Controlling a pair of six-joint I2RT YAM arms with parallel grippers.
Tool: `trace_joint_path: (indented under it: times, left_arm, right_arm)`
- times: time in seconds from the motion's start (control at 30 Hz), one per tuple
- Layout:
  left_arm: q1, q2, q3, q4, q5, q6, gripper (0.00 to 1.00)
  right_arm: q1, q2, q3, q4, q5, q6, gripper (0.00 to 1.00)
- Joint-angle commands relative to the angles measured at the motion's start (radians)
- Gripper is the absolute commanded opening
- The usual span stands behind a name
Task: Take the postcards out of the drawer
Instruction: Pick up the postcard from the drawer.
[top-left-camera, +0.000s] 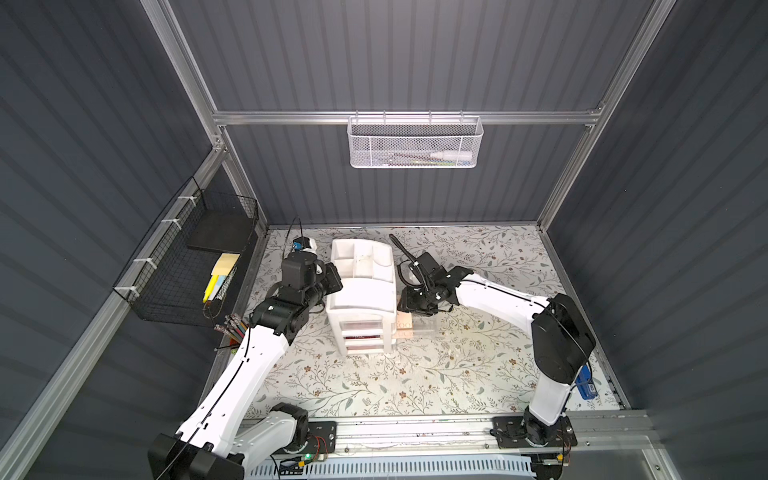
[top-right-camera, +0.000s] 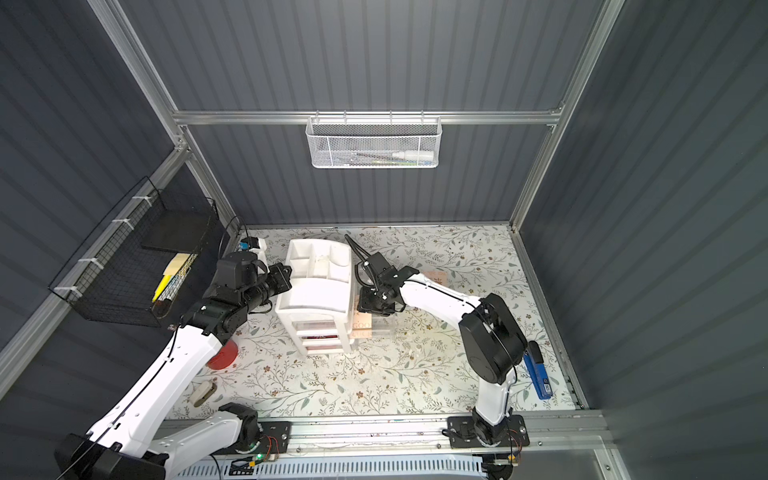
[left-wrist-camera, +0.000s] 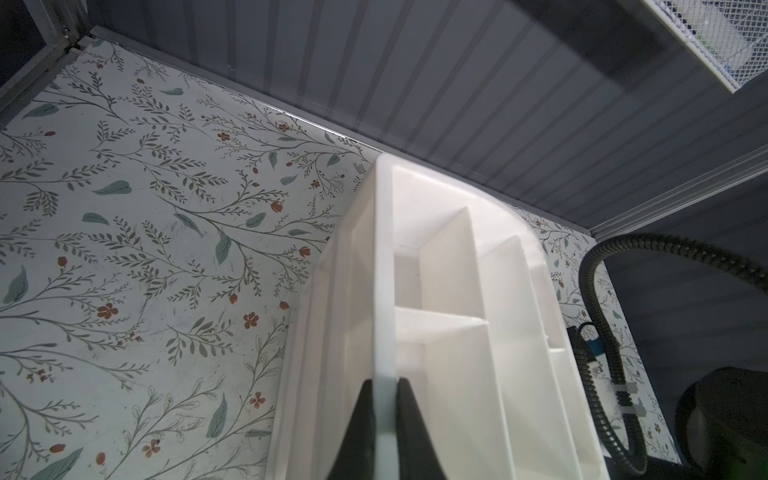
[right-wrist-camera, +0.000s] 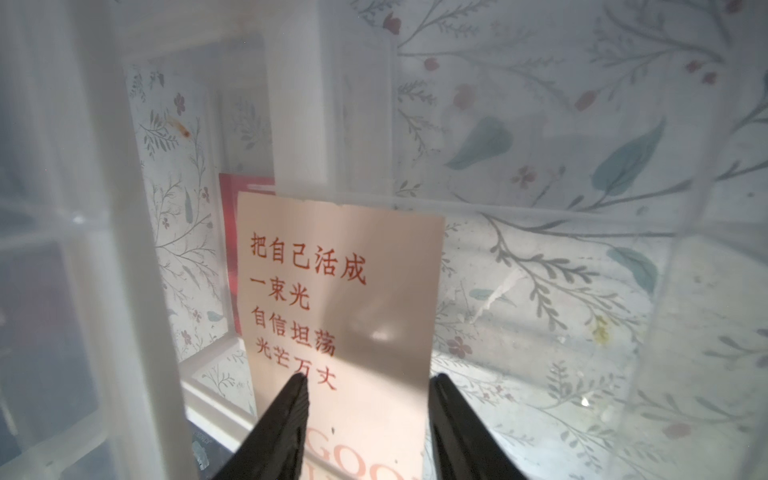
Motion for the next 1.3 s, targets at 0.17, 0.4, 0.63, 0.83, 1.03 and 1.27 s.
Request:
trace_joint_path:
  times: [0.17, 0.4, 0.63, 0.83, 1.03, 1.27]
  left_arm:
    - [0.007, 0.021, -0.030, -0.014, 0.000, 0.024, 0.00]
    - [0.007, 0.026, -0.029, -0.012, 0.003, 0.024, 0.00]
    - [0.007, 0.027, -0.029, -0.014, 0.001, 0.027, 0.00]
    - [0.007, 0.027, -0.026, -0.015, 0.000, 0.027, 0.00]
    - [0.007, 0.030, -0.026, -0.014, 0.001, 0.025, 0.00]
    - [0.007, 0.031, -0.023, -0.014, 0.001, 0.026, 0.00]
  right_arm:
    - [0.006, -0.016, -0.028, 0.066, -0.055, 0.015, 0.46]
    - [0.007, -0.061, -0.046, 0.070, -0.065, 0.018, 0.41]
    - [0.007, -0.094, -0.068, 0.127, -0.075, 0.028, 0.36]
    - [0.006, -0.100, -0.074, 0.137, -0.115, 0.028, 0.28]
    - [0.006, -0.104, -0.078, 0.140, -0.117, 0.027, 0.20]
    - [0.006, -0.112, -0.081, 0.140, -0.108, 0.024, 0.15]
